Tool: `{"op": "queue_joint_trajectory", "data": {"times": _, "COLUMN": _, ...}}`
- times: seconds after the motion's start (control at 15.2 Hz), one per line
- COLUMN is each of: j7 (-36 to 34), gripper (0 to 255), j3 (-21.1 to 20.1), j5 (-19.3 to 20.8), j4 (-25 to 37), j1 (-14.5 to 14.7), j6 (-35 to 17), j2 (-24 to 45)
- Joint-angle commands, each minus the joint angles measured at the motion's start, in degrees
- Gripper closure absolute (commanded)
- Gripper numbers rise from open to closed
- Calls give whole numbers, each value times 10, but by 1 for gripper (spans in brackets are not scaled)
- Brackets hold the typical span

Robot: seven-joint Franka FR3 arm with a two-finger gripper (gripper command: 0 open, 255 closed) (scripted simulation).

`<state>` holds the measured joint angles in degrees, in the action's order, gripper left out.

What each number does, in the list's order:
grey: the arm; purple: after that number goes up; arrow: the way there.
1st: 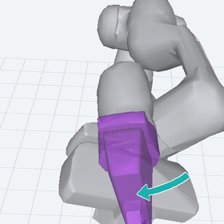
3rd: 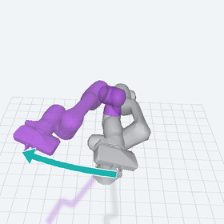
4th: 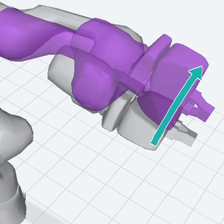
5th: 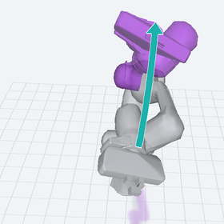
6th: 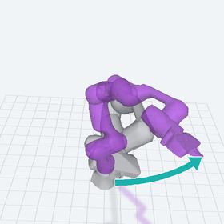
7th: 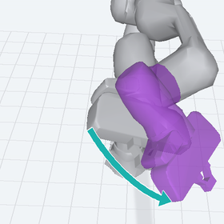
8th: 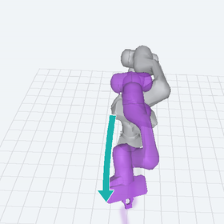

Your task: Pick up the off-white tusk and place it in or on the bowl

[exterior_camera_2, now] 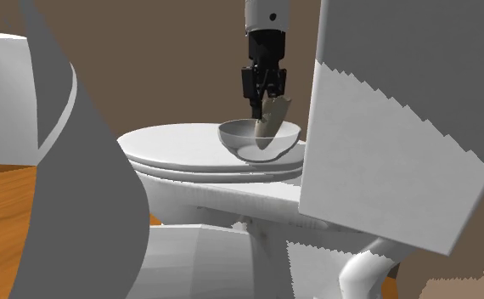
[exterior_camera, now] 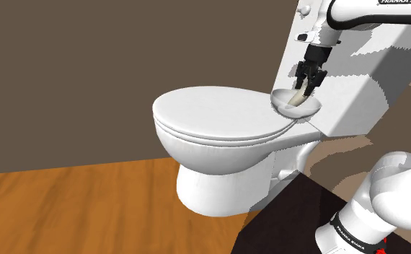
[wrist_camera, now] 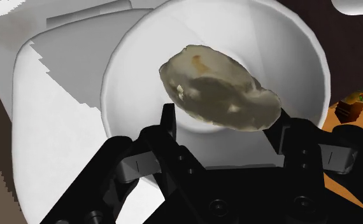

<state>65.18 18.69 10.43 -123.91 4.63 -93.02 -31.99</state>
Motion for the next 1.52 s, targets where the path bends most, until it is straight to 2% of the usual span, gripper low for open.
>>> {"op": "queue_joint_trajectory", "data": {"times": 0.0, "j7": 0, "gripper": 255, "j3": 0, "j5": 0, "j4": -3, "j1": 0, "j6": -2, "j2": 1}}
{"op": "queue_joint_trajectory", "data": {"times": 0.33, "j7": 0, "gripper": 255, "j3": 0, "j5": 0, "j4": -3, "j1": 1, "j6": -2, "j2": 1}}
{"op": "queue_joint_trajectory", "data": {"times": 0.4, "j7": -1, "gripper": 0, "j3": 0, "j5": 0, "j4": -4, "j1": 0, "j6": -2, "j2": 0}}
{"op": "queue_joint_trajectory", "data": {"times": 0.73, "j7": 0, "gripper": 0, "j3": 0, "j5": 0, "j4": -3, "j1": 1, "j6": -2, "j2": 1}}
{"op": "queue_joint_trajectory", "data": {"times": 0.99, "j7": 4, "gripper": 0, "j3": -6, "j5": -9, "j4": 84, "j1": 5, "j6": 68, "j2": 20}}
{"op": "queue_joint_trajectory", "data": {"times": 1.45, "j7": 4, "gripper": 0, "j3": -6, "j5": -9, "j4": 84, "j1": 5, "j6": 68, "j2": 20}}
